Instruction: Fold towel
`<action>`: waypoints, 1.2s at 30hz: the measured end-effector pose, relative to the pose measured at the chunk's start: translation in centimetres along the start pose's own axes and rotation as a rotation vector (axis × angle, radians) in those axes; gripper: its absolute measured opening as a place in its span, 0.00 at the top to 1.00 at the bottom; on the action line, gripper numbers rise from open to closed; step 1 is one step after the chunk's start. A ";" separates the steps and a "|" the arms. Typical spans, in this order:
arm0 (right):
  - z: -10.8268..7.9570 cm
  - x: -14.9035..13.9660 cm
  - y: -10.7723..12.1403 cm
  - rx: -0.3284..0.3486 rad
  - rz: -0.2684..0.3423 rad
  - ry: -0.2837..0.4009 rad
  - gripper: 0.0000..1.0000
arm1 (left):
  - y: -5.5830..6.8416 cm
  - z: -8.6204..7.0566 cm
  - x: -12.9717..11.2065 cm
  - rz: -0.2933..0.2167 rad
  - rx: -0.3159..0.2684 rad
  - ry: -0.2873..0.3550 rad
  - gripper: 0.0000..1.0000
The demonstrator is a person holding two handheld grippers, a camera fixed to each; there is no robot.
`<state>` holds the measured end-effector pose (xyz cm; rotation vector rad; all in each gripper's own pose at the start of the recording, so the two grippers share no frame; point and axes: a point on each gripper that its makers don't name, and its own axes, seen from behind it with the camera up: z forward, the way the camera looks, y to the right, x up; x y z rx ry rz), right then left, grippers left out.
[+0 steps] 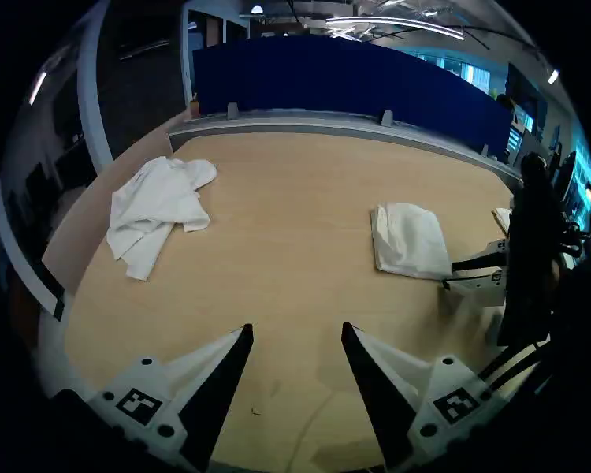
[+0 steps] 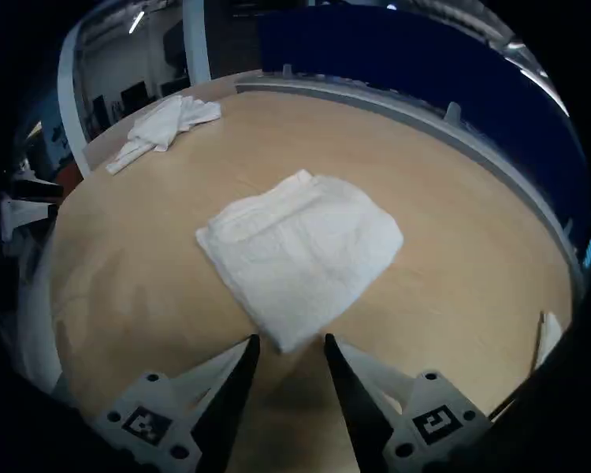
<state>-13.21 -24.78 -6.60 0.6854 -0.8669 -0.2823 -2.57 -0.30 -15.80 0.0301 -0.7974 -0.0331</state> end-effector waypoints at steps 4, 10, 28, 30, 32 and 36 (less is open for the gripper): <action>0.1 0.1 0.1 -0.007 0.013 0.004 0.66 | 0.0 0.1 -0.1 -0.001 0.001 -0.002 0.17; -0.1 0.1 0.5 -0.017 0.028 0.005 0.84 | 0.0 0.1 0.0 0.000 0.000 -0.004 0.17; -2.6 5.1 1.9 -0.026 0.010 0.104 0.92 | 0.3 0.2 0.5 0.004 -0.003 0.003 0.17; -3.3 6.6 2.1 -0.031 -0.002 0.132 0.92 | 0.3 0.2 0.8 0.003 -0.005 0.008 0.17; -4.2 8.5 2.4 -0.035 -0.017 0.164 0.92 | 0.4 0.2 1.1 0.002 -0.006 0.014 0.17; -6.4 12.1 2.7 -0.039 -0.045 0.230 0.92 | 0.6 -0.1 1.8 0.004 -0.008 0.028 0.17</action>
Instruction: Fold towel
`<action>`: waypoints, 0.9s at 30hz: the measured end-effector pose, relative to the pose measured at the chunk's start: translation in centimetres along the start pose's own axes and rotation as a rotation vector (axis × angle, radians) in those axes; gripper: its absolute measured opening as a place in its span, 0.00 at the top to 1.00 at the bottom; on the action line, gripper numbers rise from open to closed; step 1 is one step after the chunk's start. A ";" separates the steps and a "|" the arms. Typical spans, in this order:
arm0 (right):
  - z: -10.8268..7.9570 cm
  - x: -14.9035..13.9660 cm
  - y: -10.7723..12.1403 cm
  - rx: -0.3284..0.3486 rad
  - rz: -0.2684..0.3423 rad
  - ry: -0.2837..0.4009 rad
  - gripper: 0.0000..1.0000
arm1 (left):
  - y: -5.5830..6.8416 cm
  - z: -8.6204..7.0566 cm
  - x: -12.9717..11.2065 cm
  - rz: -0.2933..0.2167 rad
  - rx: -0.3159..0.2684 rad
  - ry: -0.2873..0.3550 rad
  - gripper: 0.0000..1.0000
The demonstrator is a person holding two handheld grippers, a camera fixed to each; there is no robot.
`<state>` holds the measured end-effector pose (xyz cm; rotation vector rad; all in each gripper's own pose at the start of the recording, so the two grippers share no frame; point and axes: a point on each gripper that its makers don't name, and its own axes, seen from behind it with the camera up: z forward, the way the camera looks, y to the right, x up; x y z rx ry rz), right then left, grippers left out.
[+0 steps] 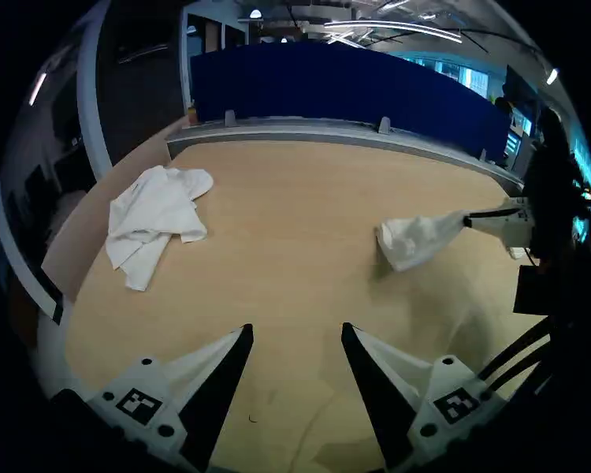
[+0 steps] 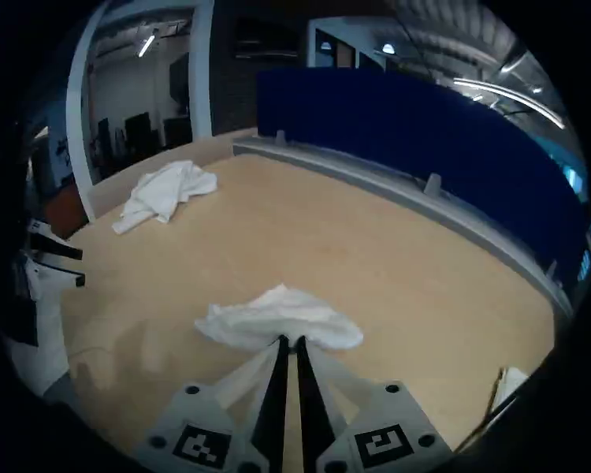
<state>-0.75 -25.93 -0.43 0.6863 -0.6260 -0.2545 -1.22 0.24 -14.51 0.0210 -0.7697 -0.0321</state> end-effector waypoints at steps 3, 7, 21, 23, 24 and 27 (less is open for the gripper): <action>-1.1 2.8 0.4 -0.003 -0.015 0.048 0.93 | 0.3 -0.2 0.5 0.004 -0.004 0.009 0.17; -2.6 5.8 1.1 -0.005 -0.018 0.100 0.92 | 0.7 -0.5 1.2 0.011 -0.009 0.022 0.17; -7.3 7.0 5.6 -0.064 0.009 0.131 0.93 | 2.2 -1.0 2.4 0.012 -0.034 0.049 0.17; -7.9 6.9 6.5 -0.074 0.018 0.133 0.93 | 2.4 -1.0 2.5 0.016 -0.036 0.049 0.17; -8.2 6.9 7.0 -0.078 0.023 0.134 0.93 | 2.5 -1.0 2.6 0.019 -0.037 0.049 0.17; -9.1 6.9 8.7 -0.094 0.040 0.137 0.93 | 2.8 -1.0 2.8 0.029 -0.041 0.050 0.17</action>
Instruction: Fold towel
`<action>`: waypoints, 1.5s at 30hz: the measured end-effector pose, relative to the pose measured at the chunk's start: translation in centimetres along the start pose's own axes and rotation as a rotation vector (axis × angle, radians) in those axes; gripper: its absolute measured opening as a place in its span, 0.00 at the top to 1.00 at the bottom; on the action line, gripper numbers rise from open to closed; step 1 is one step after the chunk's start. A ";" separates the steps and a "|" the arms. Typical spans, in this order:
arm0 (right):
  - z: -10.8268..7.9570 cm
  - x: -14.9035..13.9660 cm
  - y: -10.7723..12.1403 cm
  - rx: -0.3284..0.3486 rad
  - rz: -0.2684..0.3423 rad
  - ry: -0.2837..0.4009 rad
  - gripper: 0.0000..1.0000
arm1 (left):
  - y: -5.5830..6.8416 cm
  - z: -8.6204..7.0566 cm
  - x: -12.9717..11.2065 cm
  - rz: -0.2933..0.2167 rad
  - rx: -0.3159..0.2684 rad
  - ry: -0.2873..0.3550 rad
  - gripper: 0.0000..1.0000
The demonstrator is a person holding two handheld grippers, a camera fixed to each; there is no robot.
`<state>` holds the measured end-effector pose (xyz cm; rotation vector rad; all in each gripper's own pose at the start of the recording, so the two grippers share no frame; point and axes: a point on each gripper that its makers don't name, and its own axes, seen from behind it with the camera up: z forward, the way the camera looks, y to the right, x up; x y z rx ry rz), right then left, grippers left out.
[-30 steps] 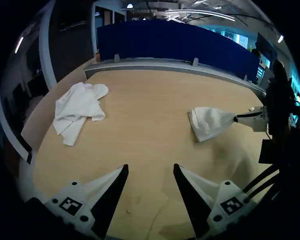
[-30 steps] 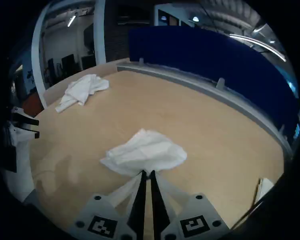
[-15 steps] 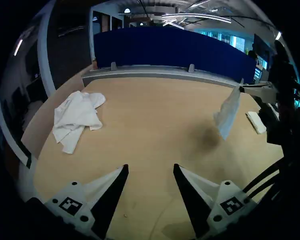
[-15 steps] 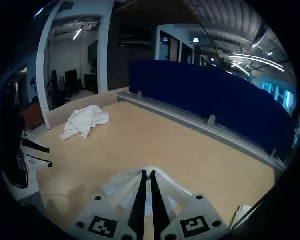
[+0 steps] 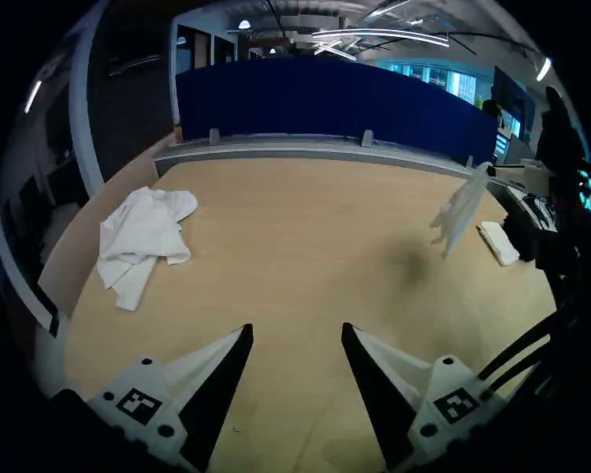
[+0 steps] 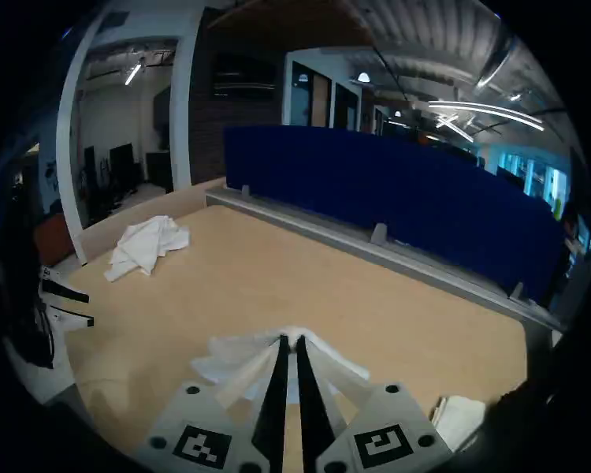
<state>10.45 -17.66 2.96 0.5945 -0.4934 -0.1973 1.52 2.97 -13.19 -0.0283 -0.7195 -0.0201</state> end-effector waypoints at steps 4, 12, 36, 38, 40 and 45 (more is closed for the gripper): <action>-1.1 0.1 2.7 -0.027 0.011 -0.001 0.93 | 0.4 0.1 0.3 0.009 -0.004 0.000 0.17; -3.1 -0.2 9.1 -0.091 -0.002 -0.020 0.93 | 1.1 0.9 0.7 0.007 -0.007 -0.005 0.17; -4.5 -1.8 25.9 -0.234 0.000 -0.086 0.93 | 3.3 2.3 1.2 0.034 0.002 -0.040 0.17; -4.4 -1.9 27.1 -0.244 0.005 -0.093 0.93 | 3.3 2.3 1.2 0.032 0.006 -0.041 0.17; -4.3 -2.0 28.1 -0.251 0.009 -0.099 0.93 | 3.3 2.3 1.1 0.029 0.009 -0.043 0.17; -3.8 -2.4 30.2 -0.263 0.015 -0.118 0.93 | 3.2 2.4 1.1 0.028 0.018 -0.046 0.17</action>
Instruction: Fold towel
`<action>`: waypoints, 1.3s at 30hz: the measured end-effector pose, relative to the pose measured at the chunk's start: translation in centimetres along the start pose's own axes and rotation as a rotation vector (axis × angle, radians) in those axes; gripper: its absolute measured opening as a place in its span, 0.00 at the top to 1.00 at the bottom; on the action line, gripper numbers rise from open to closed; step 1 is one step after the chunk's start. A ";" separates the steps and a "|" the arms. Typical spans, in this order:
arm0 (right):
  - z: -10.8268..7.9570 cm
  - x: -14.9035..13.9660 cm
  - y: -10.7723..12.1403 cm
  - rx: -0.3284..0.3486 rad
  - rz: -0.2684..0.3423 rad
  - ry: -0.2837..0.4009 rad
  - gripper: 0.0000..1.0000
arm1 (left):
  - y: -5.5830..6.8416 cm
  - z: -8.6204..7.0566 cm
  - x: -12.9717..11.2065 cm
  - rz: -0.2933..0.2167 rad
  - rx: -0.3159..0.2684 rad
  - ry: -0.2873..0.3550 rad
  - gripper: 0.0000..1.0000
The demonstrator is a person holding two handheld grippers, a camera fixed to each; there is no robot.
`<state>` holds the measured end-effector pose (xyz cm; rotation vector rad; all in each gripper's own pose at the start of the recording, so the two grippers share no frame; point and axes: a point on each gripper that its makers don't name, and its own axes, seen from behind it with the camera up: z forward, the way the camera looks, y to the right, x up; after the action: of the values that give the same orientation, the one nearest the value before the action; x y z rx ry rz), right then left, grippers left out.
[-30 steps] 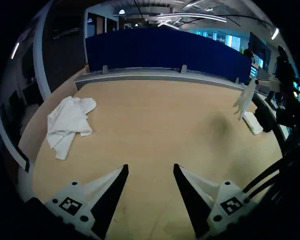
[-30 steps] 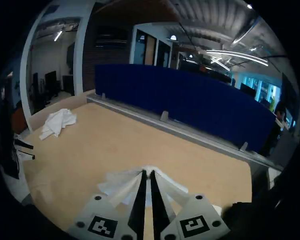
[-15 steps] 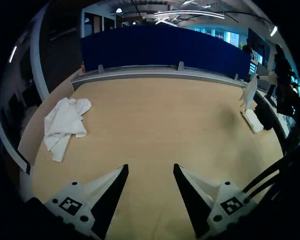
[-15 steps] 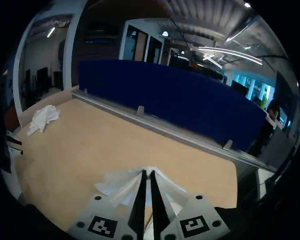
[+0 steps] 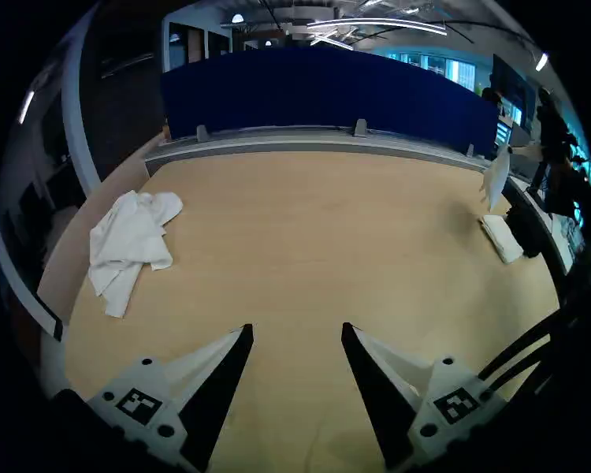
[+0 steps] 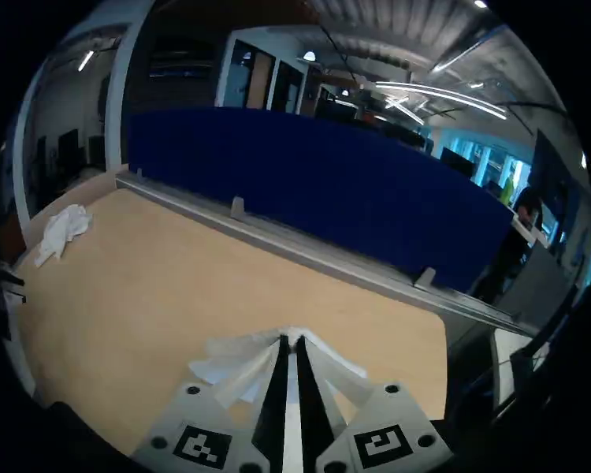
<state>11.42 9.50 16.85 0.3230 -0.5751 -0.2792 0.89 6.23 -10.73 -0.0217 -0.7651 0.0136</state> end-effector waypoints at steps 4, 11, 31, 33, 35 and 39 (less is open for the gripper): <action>0.9 -0.4 0.8 -0.004 0.005 -0.013 0.93 | -0.1 0.1 -0.1 0.001 0.008 -0.003 0.17; 2.4 -2.1 1.4 -0.003 0.016 -0.045 0.93 | 0.2 0.2 -0.3 0.003 0.014 -0.014 0.17; -2.1 -12.1 3.7 -0.046 0.082 -0.173 0.93 | 1.6 1.0 -0.1 0.021 -0.008 -0.022 0.17; -2.5 -13.5 3.9 -0.055 0.092 -0.192 0.93 | 1.7 1.1 -0.2 0.024 -0.010 -0.022 0.17; -2.9 -14.9 4.0 -0.066 0.103 -0.210 0.93 | 1.7 1.0 -0.2 0.027 -0.011 -0.023 0.17; -3.6 -17.5 4.0 -0.087 0.131 -0.244 0.93 | 1.7 0.7 -0.3 0.035 -0.010 -0.022 0.17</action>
<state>0.00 19.99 7.04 0.1671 -0.8191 -0.2179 0.17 7.95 -10.42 -0.0443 -0.7872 0.0429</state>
